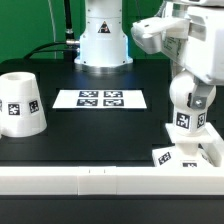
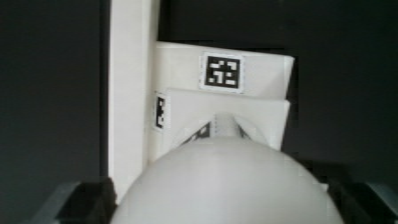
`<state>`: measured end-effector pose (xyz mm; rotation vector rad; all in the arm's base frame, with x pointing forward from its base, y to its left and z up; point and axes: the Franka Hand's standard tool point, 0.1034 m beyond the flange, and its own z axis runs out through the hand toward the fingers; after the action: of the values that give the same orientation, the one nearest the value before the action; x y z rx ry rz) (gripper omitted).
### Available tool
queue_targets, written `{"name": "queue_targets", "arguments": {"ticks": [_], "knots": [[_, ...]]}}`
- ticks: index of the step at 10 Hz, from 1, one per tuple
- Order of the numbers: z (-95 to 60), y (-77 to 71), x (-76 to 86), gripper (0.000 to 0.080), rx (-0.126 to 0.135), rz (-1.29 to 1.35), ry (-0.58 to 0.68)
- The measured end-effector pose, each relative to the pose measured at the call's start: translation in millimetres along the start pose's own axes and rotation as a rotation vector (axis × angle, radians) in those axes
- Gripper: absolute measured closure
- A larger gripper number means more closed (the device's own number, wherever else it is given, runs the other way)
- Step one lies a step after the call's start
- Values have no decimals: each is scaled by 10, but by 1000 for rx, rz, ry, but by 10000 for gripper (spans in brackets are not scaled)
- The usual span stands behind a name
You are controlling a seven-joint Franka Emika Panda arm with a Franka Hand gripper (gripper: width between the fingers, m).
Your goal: Assemble lamp
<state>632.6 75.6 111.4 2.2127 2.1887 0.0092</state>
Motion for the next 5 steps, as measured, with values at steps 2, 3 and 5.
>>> {"name": "queue_targets", "arguments": {"ticks": [2,3,5], "knots": [[1,-9,12,222,7,200,12],[0,-10,17,222,7,255,12],[-1,-14,28,222,9,394,12]]}}
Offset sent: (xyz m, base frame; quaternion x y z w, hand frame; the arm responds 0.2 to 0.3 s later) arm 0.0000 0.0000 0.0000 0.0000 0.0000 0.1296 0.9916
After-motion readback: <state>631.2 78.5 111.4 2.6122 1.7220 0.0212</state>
